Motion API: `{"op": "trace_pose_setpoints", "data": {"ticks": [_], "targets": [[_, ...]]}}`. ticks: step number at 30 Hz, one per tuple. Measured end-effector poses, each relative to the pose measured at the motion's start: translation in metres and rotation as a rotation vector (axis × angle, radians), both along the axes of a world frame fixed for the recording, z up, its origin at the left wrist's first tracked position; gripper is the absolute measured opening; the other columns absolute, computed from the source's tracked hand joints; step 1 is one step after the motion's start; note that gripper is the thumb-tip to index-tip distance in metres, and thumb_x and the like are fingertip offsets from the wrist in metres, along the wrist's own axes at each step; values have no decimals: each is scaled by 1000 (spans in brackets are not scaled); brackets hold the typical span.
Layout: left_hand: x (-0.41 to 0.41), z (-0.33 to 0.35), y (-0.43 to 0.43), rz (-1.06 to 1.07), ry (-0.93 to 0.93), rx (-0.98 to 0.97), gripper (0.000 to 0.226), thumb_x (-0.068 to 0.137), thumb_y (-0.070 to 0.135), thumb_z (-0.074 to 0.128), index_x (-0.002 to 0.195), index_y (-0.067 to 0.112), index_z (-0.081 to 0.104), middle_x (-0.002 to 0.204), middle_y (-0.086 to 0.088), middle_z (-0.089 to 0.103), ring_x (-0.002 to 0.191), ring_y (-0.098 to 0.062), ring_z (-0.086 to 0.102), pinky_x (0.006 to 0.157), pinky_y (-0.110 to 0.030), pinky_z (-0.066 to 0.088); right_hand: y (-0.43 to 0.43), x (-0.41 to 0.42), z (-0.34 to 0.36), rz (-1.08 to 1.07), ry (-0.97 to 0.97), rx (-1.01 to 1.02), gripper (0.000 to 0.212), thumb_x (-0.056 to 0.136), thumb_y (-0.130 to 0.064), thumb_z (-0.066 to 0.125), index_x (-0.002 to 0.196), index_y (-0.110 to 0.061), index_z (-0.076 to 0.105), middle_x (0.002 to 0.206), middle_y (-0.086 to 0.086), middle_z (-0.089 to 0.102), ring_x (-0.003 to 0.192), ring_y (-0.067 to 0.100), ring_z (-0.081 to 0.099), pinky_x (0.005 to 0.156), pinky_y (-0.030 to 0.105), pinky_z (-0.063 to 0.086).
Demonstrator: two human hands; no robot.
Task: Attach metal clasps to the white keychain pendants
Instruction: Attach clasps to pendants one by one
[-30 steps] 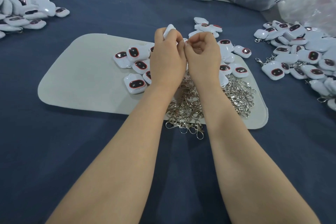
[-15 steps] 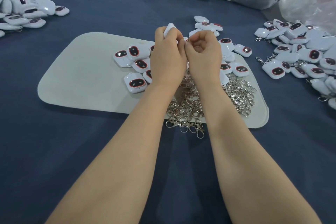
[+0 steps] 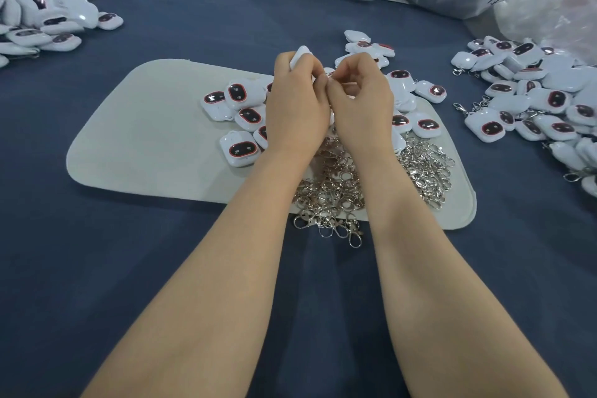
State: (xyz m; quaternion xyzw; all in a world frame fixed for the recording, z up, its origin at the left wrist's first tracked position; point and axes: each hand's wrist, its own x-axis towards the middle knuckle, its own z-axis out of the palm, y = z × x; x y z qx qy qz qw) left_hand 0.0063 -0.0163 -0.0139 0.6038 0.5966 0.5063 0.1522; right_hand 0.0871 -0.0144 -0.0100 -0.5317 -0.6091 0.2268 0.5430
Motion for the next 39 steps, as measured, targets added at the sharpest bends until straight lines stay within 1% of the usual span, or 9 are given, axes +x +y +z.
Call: {"op": "trace_pose_setpoints", "data": {"ticks": [3, 6, 11, 20, 24, 28, 32, 36, 39], "targets": [[0, 0, 0, -5, -19, -2, 12, 94, 9, 49, 97, 6, 60, 117, -6, 50, 78, -16, 48, 77, -33, 45, 0, 0, -1, -3, -14, 18, 14, 83, -1, 57, 83, -13, 51, 71, -13, 53, 64, 4, 53, 65, 13, 43], [-1, 0, 1, -14, -26, -2, 12, 93, 9, 49, 96, 6, 60, 116, -6, 51, 78, -15, 47, 77, -31, 44, 0, 1, -1, -13, -27, 31, 14, 82, -1, 57, 82, -14, 51, 69, -13, 53, 61, -1, 51, 65, 19, 46], [-1, -1, 1, -27, -19, -19, 13, 94, 8, 48, 97, 6, 60, 117, -7, 51, 79, -14, 47, 76, -27, 43, 0, 3, -1, -25, -106, 74, 7, 81, -1, 55, 83, -8, 55, 70, -11, 54, 70, 12, 55, 72, 33, 51], [-2, 0, 1, -38, 4, -10, 12, 94, 8, 49, 97, 6, 60, 115, -7, 52, 82, -16, 48, 80, -33, 45, 2, 1, -1, -46, 2, 7, 16, 82, -1, 58, 80, -15, 51, 70, -13, 56, 66, 6, 55, 68, 19, 47], [-2, 0, 0, -32, -6, 1, 11, 93, 8, 49, 97, 5, 59, 115, -7, 52, 80, -15, 47, 79, -33, 45, 4, 0, -2, -43, 125, -67, 24, 81, -2, 60, 73, -23, 51, 77, -2, 62, 78, 21, 64, 77, 35, 54], [-1, 0, 0, -19, -11, 3, 12, 94, 8, 49, 97, 4, 59, 116, -8, 52, 81, -15, 46, 78, -31, 44, 5, -2, -2, -63, 149, -110, 25, 80, -4, 62, 72, -25, 52, 77, 0, 64, 81, 24, 66, 80, 43, 54], [-2, 1, 0, -5, -12, -5, 11, 93, 8, 49, 96, 5, 59, 115, -7, 52, 80, -15, 47, 76, -30, 43, 5, -2, -1, -51, 129, -110, 24, 81, -3, 61, 72, -24, 52, 77, 0, 63, 80, 23, 65, 80, 40, 54], [-3, 0, 0, 2, -9, -13, 12, 93, 9, 49, 96, 5, 60, 115, -7, 52, 82, -17, 50, 77, -31, 44, 1, -3, -1, -36, 30, -42, 14, 82, -1, 59, 80, -14, 54, 72, -11, 56, 71, 11, 57, 76, 30, 52], [-4, -1, 1, -2, -12, -11, 12, 93, 9, 49, 96, 6, 60, 115, -7, 52, 80, -15, 48, 78, -31, 43, -1, -3, 0, -36, -20, 0, 12, 82, -1, 58, 83, -12, 55, 72, -12, 54, 70, 9, 54, 75, 28, 50]]}}
